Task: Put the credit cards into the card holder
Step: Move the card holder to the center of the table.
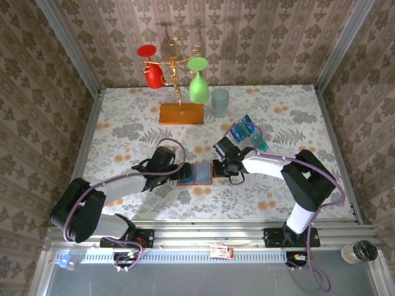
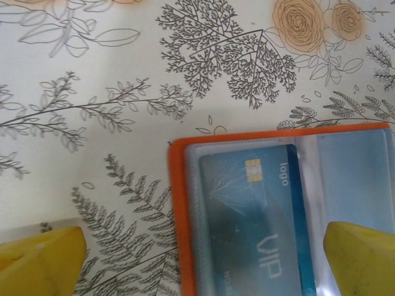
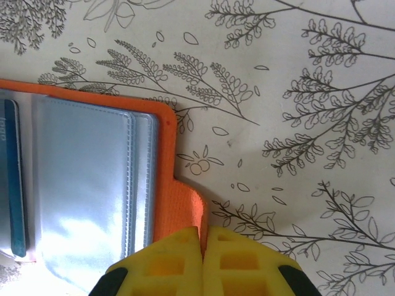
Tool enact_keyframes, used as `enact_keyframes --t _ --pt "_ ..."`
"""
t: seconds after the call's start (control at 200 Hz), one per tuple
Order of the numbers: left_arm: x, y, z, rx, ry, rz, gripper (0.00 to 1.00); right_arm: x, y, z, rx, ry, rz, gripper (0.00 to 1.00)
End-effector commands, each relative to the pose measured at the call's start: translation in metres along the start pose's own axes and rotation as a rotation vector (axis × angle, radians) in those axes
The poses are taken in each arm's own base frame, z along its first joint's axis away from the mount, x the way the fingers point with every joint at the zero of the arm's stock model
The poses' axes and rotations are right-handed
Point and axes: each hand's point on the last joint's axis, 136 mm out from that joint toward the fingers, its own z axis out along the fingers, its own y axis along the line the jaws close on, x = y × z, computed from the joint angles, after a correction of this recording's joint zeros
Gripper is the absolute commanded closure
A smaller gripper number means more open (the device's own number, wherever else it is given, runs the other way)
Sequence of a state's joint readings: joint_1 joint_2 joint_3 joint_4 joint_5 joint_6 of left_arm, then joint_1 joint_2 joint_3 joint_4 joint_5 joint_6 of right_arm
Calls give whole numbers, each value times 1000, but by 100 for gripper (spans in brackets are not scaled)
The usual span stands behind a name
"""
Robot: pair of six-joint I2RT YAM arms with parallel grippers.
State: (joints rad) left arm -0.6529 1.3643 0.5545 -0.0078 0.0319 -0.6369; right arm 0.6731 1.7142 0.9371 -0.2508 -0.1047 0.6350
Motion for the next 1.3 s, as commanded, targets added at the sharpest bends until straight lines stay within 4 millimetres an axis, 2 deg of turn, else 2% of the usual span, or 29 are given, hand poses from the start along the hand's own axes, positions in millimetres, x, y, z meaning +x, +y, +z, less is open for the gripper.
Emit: enact_keyframes --t 0.0,0.405,0.71,0.795,0.915,1.07,1.195,1.29 --pt "-2 -9 5 51 -6 -26 0 0 7 -2 -34 -7 11 100" --pt "5 -21 20 64 23 -27 0 0 11 0 -62 -7 15 100" --pt "2 -33 19 82 18 -16 0 3 13 1 -81 0 16 100" --pt "1 -31 17 68 12 -14 0 2 13 -3 -77 1 7 89" --pt "-3 -23 6 30 -26 -16 0 -3 14 -17 -80 -26 6 73" --pt "-3 -5 -12 -46 -50 -12 0 -13 23 -41 -112 -77 13 67" --pt "7 18 -23 -138 -36 -8 0 -16 41 -52 -168 -88 6 79" --pt "16 36 -28 -208 -20 3 0 -15 58 -50 -197 -69 -22 89"
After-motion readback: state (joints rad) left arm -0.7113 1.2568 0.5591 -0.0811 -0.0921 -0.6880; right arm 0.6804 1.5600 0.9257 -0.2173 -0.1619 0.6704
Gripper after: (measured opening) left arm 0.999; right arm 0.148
